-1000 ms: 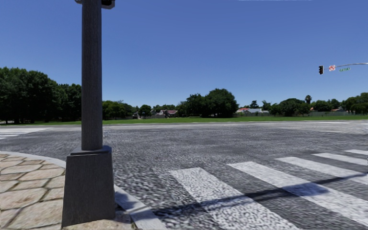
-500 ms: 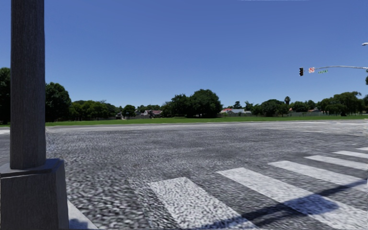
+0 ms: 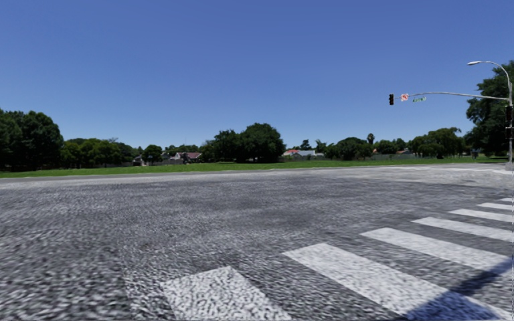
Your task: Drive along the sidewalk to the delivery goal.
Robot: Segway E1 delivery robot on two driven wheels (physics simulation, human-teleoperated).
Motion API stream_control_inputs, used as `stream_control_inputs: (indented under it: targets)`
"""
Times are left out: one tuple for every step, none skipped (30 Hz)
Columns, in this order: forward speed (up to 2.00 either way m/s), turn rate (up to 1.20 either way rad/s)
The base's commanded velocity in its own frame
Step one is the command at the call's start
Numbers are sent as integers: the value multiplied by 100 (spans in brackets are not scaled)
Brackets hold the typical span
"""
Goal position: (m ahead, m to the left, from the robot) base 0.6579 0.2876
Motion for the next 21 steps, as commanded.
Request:
stream_control_inputs:
  targets:
    - [93,-28]
    - [93,-3]
    - [93,-3]
    - [27,0]
    - [0,0]
    - [0,0]
    - [0,0]
    - [0,0]
    - [0,0]
    - [0,0]
    - [0,0]
    - [0,0]
    - [0,0]
    - [0,0]
    - [0,0]
    - [0,0]
    - [0,0]
    - [0,0]
    - [0,0]
    - [0,0]
    - [0,0]
